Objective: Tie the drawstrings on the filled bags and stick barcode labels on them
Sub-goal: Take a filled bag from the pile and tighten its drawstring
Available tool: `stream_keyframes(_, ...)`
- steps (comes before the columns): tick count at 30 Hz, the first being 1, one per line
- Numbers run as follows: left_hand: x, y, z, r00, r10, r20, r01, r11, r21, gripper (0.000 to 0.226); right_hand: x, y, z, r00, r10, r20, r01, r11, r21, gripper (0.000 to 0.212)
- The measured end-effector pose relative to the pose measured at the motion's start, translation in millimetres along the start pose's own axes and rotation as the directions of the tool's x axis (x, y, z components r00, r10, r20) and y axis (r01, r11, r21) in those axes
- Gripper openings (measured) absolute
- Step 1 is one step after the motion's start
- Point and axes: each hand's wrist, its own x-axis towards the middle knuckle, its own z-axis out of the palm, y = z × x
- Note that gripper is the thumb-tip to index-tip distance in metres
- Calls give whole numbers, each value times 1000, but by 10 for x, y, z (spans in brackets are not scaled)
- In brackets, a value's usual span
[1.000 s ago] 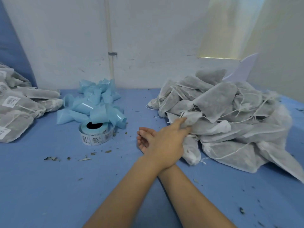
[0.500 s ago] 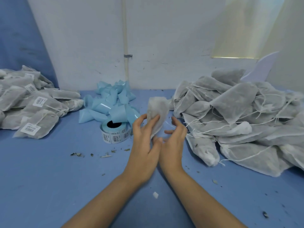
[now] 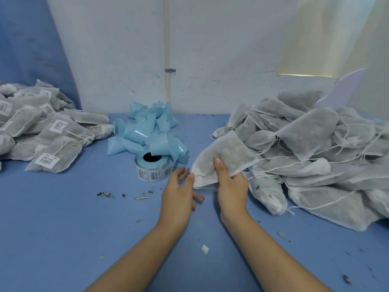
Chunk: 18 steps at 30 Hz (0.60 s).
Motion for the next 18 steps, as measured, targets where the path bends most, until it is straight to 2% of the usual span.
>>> stream_keyframes(3, 35, 16, -30, 994, -94, 50, 97, 992, -77, 23, -7, 24, -29, 988, -116, -103, 89, 968, -236, 26)
stream_keyframes(7, 73, 76, -69, 973, -180, 144, 205, 960, -189, 12, -5, 22, -44, 986, -107, -126, 71, 963, -261, 35)
stream_keyframes(9, 100, 111, -116, 954, -232, 187, 271, 938, -218, 10, 1, 7, -37, 991, -86, -102, 60, 970, -238, 26)
stream_keyframes(11, 141, 113, -164, 935, -288, 209, 336, 906, -259, 11, -5, -2, -18, 999, -28, -35, 23, 992, -128, 14)
stream_keyframes(12, 160, 119, -184, 926, -307, 221, 365, 881, -303, 11, -4, -1, -14, 1000, -6, 5, 6, 995, -102, 16)
stream_keyframes(16, 200, 113, -238, 901, -333, 277, 429, 777, -460, 9, 28, 44, -40, 996, 31, 80, -4, 948, -318, 15)
stream_keyframes(18, 202, 103, -227, 903, -318, 289, 420, 795, -438, 9, 44, 66, -52, 995, 39, 91, 2, 911, -413, 15)
